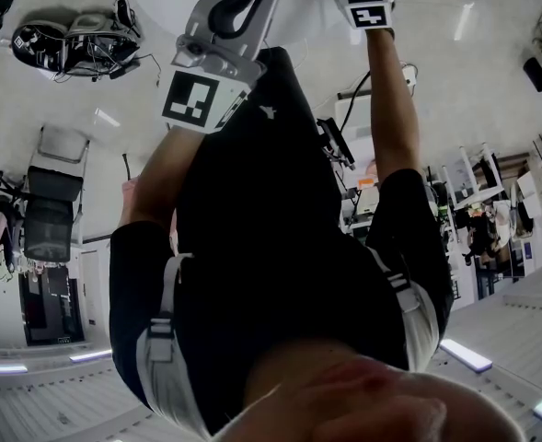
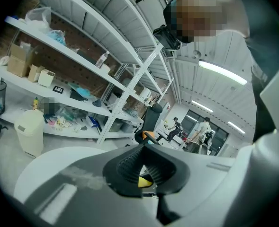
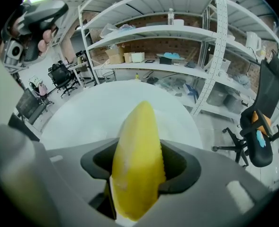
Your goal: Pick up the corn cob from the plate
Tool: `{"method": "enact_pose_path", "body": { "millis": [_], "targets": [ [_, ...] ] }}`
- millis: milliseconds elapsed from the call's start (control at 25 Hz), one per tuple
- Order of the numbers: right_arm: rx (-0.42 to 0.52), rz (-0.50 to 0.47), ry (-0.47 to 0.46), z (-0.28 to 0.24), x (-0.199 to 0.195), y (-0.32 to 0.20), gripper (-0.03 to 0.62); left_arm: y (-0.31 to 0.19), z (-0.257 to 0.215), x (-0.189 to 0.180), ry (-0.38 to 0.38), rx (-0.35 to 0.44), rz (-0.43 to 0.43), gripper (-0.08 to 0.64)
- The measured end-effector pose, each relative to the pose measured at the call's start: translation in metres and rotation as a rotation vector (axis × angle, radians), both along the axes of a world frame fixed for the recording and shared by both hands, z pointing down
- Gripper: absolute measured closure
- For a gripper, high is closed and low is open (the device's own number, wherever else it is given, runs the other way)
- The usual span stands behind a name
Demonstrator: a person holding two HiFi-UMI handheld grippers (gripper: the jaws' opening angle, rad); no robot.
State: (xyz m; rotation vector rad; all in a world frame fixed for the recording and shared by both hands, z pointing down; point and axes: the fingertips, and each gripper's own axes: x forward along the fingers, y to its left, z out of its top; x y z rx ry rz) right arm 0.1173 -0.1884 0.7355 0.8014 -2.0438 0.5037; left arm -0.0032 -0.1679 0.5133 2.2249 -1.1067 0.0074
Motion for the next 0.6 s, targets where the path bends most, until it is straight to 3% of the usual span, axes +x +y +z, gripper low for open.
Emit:
{"method": "enact_pose_path", "body": {
  "millis": [600],
  "targets": [
    [0.024,0.042,-0.03,-0.025,-0.002,0.017,0.333,0.021,-0.029,-0.004,-0.009,0.062,-0.019,0.558]
  ]
}}
